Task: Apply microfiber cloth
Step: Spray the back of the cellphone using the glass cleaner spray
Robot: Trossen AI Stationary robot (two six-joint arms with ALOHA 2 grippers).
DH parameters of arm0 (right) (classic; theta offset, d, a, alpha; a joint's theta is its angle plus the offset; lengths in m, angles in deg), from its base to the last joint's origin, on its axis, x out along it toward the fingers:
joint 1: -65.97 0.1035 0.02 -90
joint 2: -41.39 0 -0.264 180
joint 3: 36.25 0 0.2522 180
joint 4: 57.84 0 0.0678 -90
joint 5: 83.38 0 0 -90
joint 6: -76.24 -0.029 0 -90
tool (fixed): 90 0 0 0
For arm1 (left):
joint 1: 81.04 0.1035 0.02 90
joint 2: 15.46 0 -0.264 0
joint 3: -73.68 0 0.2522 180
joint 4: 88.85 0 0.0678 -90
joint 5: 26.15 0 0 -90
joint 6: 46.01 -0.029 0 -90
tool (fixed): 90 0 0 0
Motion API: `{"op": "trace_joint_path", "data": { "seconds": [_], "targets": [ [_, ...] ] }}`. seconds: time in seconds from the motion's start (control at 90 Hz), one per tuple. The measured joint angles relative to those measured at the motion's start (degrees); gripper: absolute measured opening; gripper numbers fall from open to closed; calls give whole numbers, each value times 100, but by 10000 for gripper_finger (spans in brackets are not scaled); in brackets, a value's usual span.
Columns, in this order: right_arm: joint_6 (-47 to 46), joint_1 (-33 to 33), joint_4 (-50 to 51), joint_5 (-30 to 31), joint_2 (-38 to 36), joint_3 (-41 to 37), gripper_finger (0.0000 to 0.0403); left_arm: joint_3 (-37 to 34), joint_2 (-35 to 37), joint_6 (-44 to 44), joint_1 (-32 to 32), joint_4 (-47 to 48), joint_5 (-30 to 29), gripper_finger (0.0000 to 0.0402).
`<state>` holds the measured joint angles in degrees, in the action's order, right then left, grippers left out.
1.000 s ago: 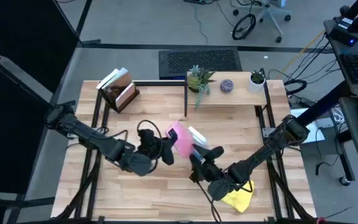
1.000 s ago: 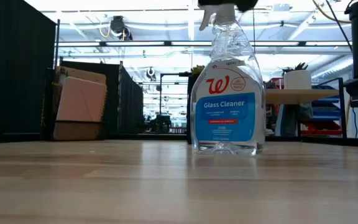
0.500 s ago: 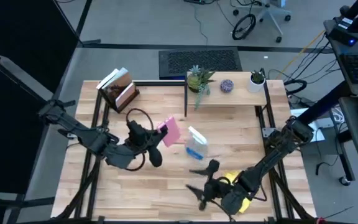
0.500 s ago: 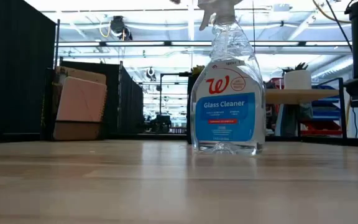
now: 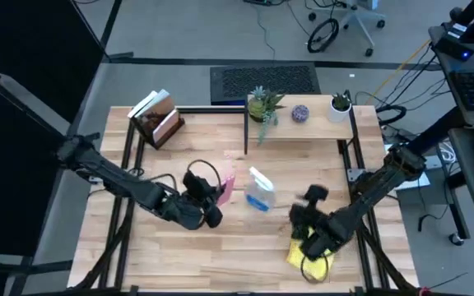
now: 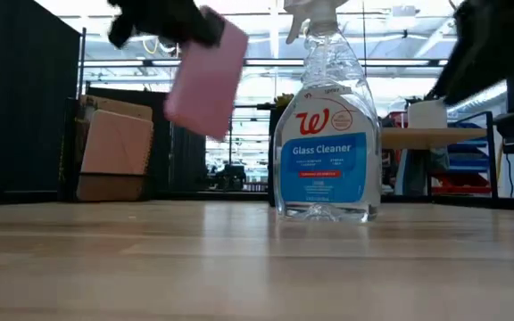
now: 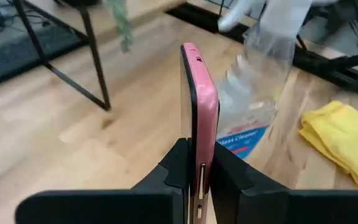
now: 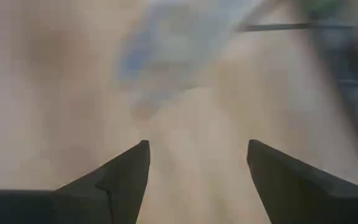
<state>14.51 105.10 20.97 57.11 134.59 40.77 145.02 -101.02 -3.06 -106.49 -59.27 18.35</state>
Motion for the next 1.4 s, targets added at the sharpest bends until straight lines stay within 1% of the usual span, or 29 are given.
{"op": "trace_joint_path", "data": {
  "seconds": [0.044, 0.111, 0.211, 0.278, 0.322, 0.378, 0.467, 0.544, 0.667, 0.767, 0.856, 0.944, 1.044, 1.156, 1.244, 1.3, 1.4],
  "targets": [
    [-38, -194, -143, 162, -1, -203, 249, -26, -172, -46, 72, -84, 46, 19],
    [102, -514, -669, 163, -1, -556, 249, -26, -441, -62, 138, -217, 44, 19],
    [648, -876, -1937, 52, 1, -1111, 249, -28, -758, -119, 186, -470, 45, 19],
    [1078, -1017, -2806, -17, 1, -1349, 249, -26, -866, -133, 185, -624, 44, 19],
    [1357, -1038, -3341, -141, 1, -1453, 249, -26, -909, -132, 183, -680, 42, 19],
    [1627, -1034, -3766, -386, 1, -1514, 249, -26, -959, -132, 185, -742, 42, 19],
    [1758, -960, -4342, -675, 1, -1525, 249, -26, -973, -152, 205, -735, 40, 19],
    [1776, -848, -4805, -765, 1, -1525, 249, -24, -969, -136, 229, -797, 29, 19],
    [2073, -678, -5458, -872, 1, -1523, 249, -23, -961, -171, 229, -905, 29, 19],
    [2234, -583, -5454, -893, 1, -1504, 249, -19, -947, -349, 208, -879, 37, 19],
    [2654, -438, -5158, -897, -75, -1309, 249, 10, -839, -593, 164, -722, 79, 19],
    [3136, -287, -4782, -872, -382, -1019, 250, 126, -534, -678, 114, -249, 101, 19],
    [3110, -281, -4077, -841, -850, -706, 261, 223, -92, -937, 101, 179, 100, 19],
    [2780, -525, -3357, -834, -1519, -570, 283, 221, 439, -1225, 171, 460, 93, 19],
    [2894, -860, -3057, -926, -2040, -591, 302, 221, 877, -1470, 300, 620, 90, 19],
    [3085, -1123, -3042, -1170, -2322, -660, 311, 221, 1102, -1637, 410, 686, 85, 19],
    [3592, -1666, -3173, -1828, -2709, -764, 320, 220, 1394, -1992, 642, 818, 127, 19]
  ]
}}
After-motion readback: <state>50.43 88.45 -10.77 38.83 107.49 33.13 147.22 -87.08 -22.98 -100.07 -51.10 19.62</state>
